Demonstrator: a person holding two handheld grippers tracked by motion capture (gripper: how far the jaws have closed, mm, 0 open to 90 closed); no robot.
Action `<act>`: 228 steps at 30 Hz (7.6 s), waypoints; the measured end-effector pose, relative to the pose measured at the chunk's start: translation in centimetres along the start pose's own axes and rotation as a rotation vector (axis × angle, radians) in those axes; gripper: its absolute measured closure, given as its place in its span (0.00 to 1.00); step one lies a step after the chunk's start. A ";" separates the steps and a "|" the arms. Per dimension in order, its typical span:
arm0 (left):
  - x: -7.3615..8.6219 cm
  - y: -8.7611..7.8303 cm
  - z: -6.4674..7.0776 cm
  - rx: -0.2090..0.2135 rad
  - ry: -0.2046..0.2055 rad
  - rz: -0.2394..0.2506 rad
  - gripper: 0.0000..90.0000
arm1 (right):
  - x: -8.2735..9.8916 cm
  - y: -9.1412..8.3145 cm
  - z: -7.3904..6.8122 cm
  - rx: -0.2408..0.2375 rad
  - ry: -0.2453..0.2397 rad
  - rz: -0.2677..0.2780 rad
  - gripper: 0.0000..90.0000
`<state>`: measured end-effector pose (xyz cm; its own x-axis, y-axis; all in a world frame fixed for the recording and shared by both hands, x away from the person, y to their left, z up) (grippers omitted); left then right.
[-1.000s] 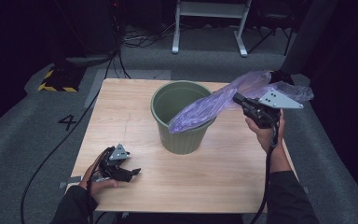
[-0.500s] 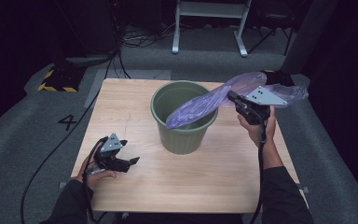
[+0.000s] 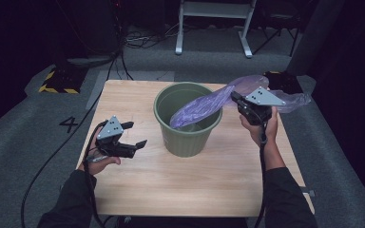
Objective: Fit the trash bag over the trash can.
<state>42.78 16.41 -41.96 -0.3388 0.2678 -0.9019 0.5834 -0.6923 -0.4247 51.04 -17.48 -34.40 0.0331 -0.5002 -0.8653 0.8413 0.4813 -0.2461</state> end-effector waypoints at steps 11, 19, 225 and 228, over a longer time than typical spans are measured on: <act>-5.4 1.2 0.3 -0.037 0.064 0.044 0.19 | 0.2 -0.1 0.7 0.048 -0.008 -0.022 1.00; -8.7 3.1 2.3 0.022 0.100 0.061 0.19 | 0.3 -0.1 1.4 0.090 -0.021 -0.049 1.00; -10.5 4.2 6.0 0.028 0.209 0.034 1.00 | -1.7 -8.9 -6.2 -0.208 -0.171 0.143 0.39; -10.2 4.0 5.5 0.013 0.201 0.033 1.00 | -1.6 -9.2 -6.4 -0.222 -0.177 0.144 0.36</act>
<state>44.52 7.22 -34.04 -0.1651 0.3723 -0.9133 0.5815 -0.7112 -0.3951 39.82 -16.50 -33.49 0.2529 -0.5235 -0.8136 0.6831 0.6921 -0.2330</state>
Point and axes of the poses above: each handheld gripper's, and its own axes: y roughly forward along the jaws, x roughly out of its underside, z roughly to its right, the point moved 8 cm from there along y, roughly forward along the jaws, and after that the axes turned 9 degrees about -y, right-handed, at the moved point
